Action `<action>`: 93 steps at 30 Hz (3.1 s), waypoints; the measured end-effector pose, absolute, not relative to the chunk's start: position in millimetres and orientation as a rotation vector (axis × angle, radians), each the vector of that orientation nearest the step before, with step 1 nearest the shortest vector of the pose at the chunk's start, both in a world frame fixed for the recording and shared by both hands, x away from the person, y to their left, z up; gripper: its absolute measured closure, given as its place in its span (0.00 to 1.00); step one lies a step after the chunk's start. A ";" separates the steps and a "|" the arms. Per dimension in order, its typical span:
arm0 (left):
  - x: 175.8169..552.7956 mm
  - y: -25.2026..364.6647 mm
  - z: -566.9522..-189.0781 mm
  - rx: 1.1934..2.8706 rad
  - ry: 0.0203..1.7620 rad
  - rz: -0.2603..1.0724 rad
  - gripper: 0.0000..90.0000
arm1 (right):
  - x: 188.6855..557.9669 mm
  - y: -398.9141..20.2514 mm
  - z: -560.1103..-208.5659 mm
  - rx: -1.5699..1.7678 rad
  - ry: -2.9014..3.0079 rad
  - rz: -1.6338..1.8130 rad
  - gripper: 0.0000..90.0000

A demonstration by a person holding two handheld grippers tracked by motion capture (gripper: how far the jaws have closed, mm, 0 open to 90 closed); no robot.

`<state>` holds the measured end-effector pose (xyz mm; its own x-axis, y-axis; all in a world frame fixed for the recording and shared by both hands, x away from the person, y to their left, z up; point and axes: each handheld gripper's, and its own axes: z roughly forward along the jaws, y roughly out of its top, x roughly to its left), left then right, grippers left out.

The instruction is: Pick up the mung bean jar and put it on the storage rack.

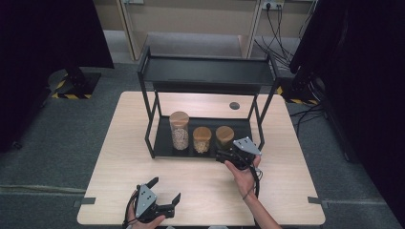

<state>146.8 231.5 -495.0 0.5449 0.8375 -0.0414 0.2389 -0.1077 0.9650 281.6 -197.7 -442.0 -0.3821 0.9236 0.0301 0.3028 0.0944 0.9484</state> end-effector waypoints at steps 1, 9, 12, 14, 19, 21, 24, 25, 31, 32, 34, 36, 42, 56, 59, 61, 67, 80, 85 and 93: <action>146.8 231.4 -495.1 1.641 0.925 0.654 0.03 | 279.8 -197.9 -441.8 1.203 1.764 1.302 0.04; 146.8 231.3 -495.0 1.643 0.924 0.655 0.03 | 265.8 -200.4 -440.6 1.179 1.765 1.338 0.03; 146.9 231.3 -495.1 1.642 0.925 0.654 0.03 | 261.3 -201.9 -440.5 1.169 1.768 1.351 0.04; 146.8 231.2 -495.2 1.641 0.926 0.654 0.03 | 258.3 -202.7 -441.0 1.165 1.770 1.358 0.04; 146.6 231.3 -495.1 1.640 0.925 0.656 0.03 | 251.8 -205.0 -442.5 1.153 1.787 1.371 0.04; 146.6 231.4 -495.1 1.639 0.925 0.655 0.03 | 249.1 -205.9 -442.9 1.147 1.790 1.379 0.04; 146.5 231.4 -495.1 1.638 0.926 0.656 0.03 | 245.2 -207.3 -442.9 1.133 1.796 1.393 0.04; 146.4 231.4 -495.1 1.638 0.926 0.656 0.03 | 243.7 -207.7 -442.6 1.129 1.798 1.397 0.04; 146.4 231.2 -495.1 1.639 0.926 0.657 0.03 | 234.0 -209.5 -441.6 1.096 1.808 1.422 0.04; 146.4 231.2 -495.0 1.640 0.925 0.657 0.03 | 232.5 -209.7 -441.6 1.090 1.810 1.426 0.04; 146.4 231.2 -495.0 1.639 0.926 0.657 0.03 | 229.6 -210.3 -441.7 1.080 1.818 1.434 0.04; 146.4 231.1 -495.1 1.638 0.927 0.658 0.03 | 227.0 -210.9 -441.9 1.074 1.824 1.442 0.04; 146.2 231.3 -495.1 1.637 0.926 0.659 0.03 | 218.8 -213.1 -441.8 1.056 1.832 1.465 0.04; 146.1 231.4 -495.0 1.633 0.928 0.664 0.03 | 201.2 -216.8 -443.9 1.019 1.861 1.504 0.04; 146.2 231.4 -495.0 1.633 0.927 0.664 0.03 | 198.1 -217.4 -445.2 1.010 1.871 1.511 0.04; 146.3 231.3 -495.0 1.633 0.926 0.664 0.03 | 196.1 -217.3 -446.2 1.005 1.879 1.511 0.04; 146.6 231.5 -494.9 1.634 0.924 0.664 0.03 | 191.2 -216.6 -449.3 0.992 1.896 1.517 0.04; 146.8 231.6 -494.6 1.633 0.923 0.666 0.03 | 180.2 -215.3 -457.7 0.973 1.949 1.525 0.04; 146.7 231.6 -494.7 1.631 0.925 0.665 0.03 | 177.8 -216.3 -460.2 0.974 1.956 1.528 0.04; 146.6 231.7 -494.8 1.629 0.927 0.667 0.03 | 173.3 -219.7 -464.7 0.992 1.969 1.523 0.04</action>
